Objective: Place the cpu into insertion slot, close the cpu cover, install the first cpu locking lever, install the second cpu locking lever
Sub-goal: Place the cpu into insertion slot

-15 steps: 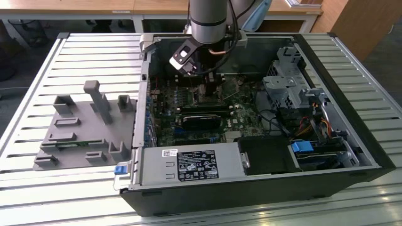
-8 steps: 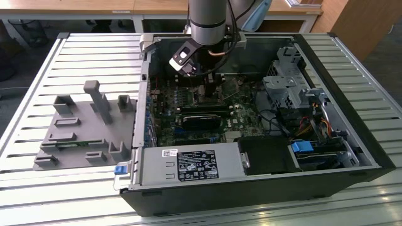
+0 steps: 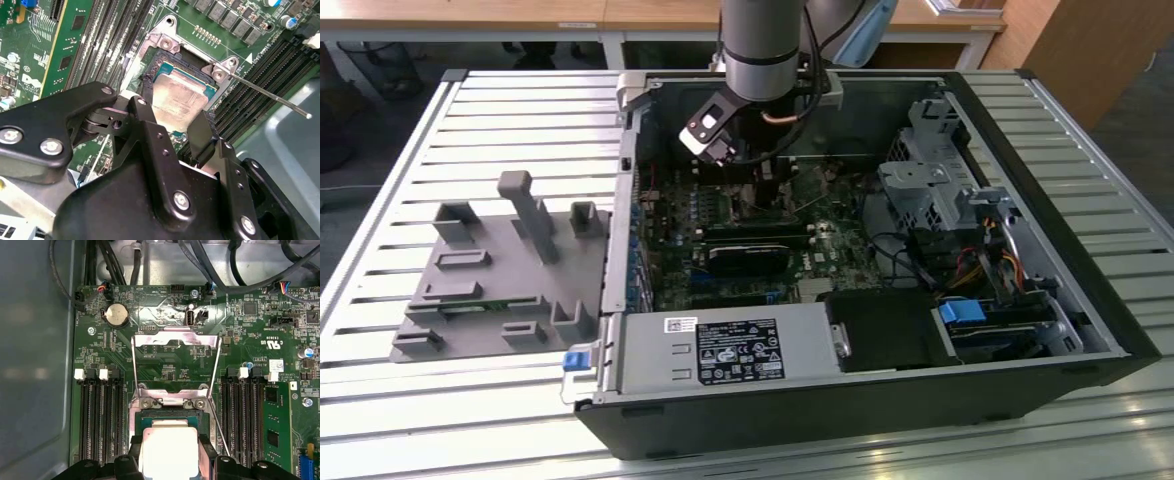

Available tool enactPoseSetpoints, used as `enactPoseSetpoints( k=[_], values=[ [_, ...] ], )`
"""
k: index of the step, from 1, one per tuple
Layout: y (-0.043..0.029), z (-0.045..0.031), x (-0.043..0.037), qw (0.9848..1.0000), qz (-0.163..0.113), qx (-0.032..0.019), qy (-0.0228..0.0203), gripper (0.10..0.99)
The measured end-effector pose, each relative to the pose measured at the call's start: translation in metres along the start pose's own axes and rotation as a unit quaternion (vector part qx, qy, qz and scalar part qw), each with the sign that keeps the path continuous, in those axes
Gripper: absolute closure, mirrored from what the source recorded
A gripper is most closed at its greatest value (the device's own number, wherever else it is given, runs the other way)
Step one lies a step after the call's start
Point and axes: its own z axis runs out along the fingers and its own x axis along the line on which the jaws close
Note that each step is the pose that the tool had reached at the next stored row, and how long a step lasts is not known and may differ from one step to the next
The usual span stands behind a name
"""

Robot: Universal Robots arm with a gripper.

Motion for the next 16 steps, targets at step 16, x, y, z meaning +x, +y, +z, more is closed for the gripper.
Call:
enactPoseSetpoints(
  k=[16],
  values=[
    [-0.0006,0.0077,-0.0017,0.9999,0.013,0.0000,-0.0011,0.561]
  ],
)
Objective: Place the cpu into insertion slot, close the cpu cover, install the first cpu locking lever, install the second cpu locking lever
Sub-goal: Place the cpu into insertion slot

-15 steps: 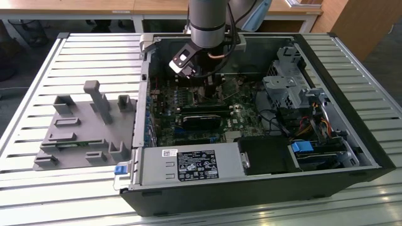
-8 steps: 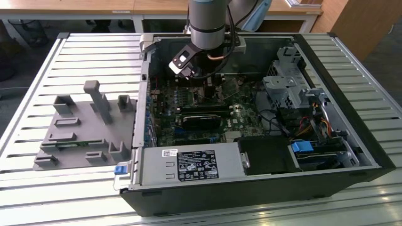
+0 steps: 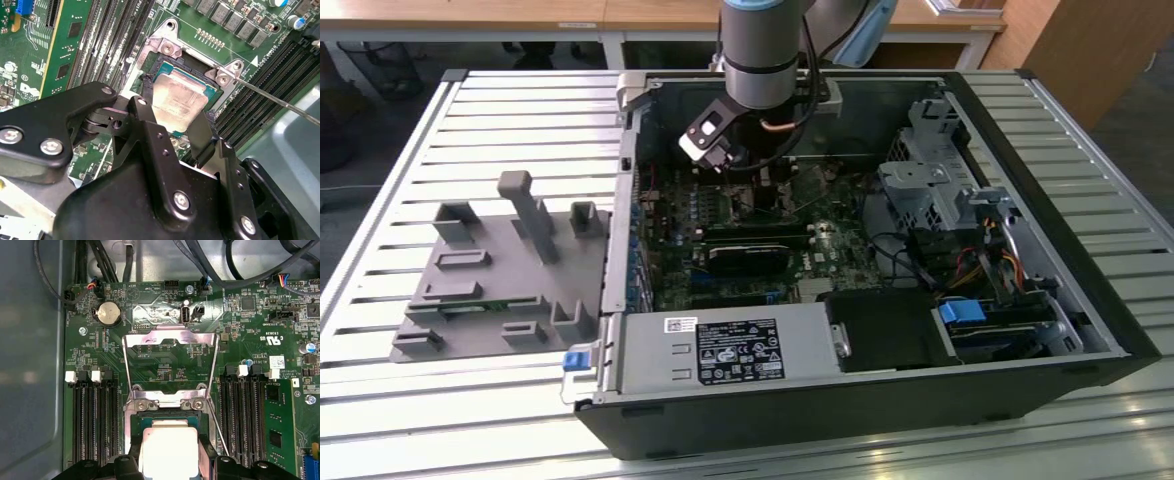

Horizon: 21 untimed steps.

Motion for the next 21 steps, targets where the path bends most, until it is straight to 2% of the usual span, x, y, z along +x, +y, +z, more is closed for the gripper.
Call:
enactPoseSetpoints(
  k=[16,18,19,21],
  values=[
    [0.0002,0.0023,-0.0001,1.0000,0.001,0.0002,-0.0002,0.561],
    [0.0002,0.0023,-0.0001,1.0000,0.001,0.0002,-0.0002,0.549],
    [0.0003,0.0024,-0.0001,1.0000,0.001,0.0002,-0.0002,0.486],
    [0.0004,0.0025,-0.0001,1.0000,0.001,0.0002,-0.0002,0.486]
  ],
)
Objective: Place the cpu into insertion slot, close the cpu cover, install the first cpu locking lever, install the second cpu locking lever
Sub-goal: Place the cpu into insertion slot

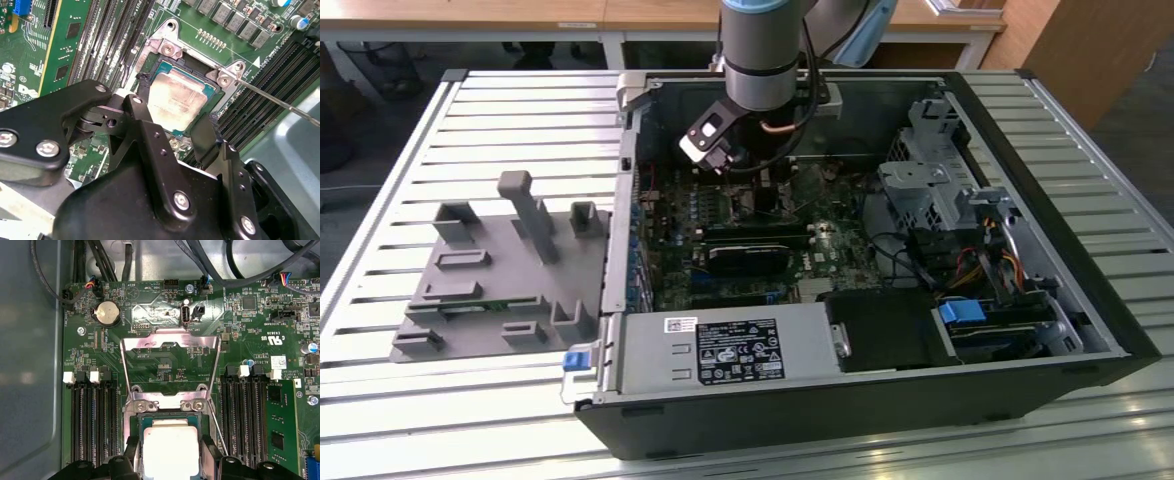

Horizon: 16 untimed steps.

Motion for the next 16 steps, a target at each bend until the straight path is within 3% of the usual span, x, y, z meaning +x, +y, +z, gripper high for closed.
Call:
enactPoseSetpoints(
  k=[6,13,16],
  values=[
    [0.0001,-0.0005,0.0000,1.0000,0.000,0.0000,0.0002,0.486],
    [0.0009,-0.0085,0.0001,1.0000,0.000,0.0009,0.0001,0.498],
    [0.0022,-0.0086,0.0002,1.0000,0.000,0.0029,0.0001,0.682]
  ],
)
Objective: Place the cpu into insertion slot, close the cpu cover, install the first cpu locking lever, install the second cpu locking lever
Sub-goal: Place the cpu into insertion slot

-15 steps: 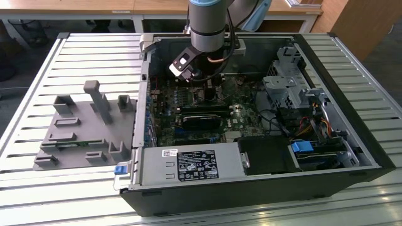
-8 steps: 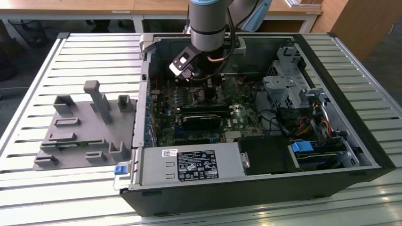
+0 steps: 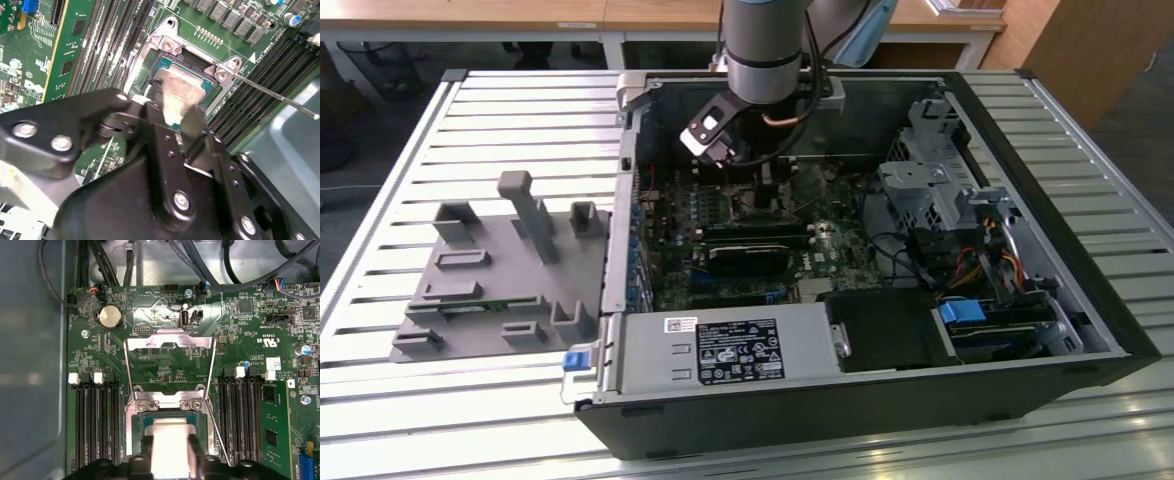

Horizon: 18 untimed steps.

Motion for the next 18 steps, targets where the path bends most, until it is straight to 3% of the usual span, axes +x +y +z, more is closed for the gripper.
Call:
enactPoseSetpoints(
  k=[1,3,4,7,18],
  values=[
    [0.0007,0.0000,0.0000,1.0000,0.000,0.0008,-0.0003,0.682],
    [0.0021,0.0001,0.0001,1.0000,0.000,0.0026,-0.0005,0.796],
    [0.0026,0.0000,0.0001,1.0000,0.000,0.0034,-0.0006,0.796],
    [0.0028,-0.0005,0.0001,1.0000,0.000,0.0043,-0.0007,0.973],
    [0.0031,-0.0049,0.0002,1.0000,0.000,0.0049,-0.0007,0.980]
  ],
)
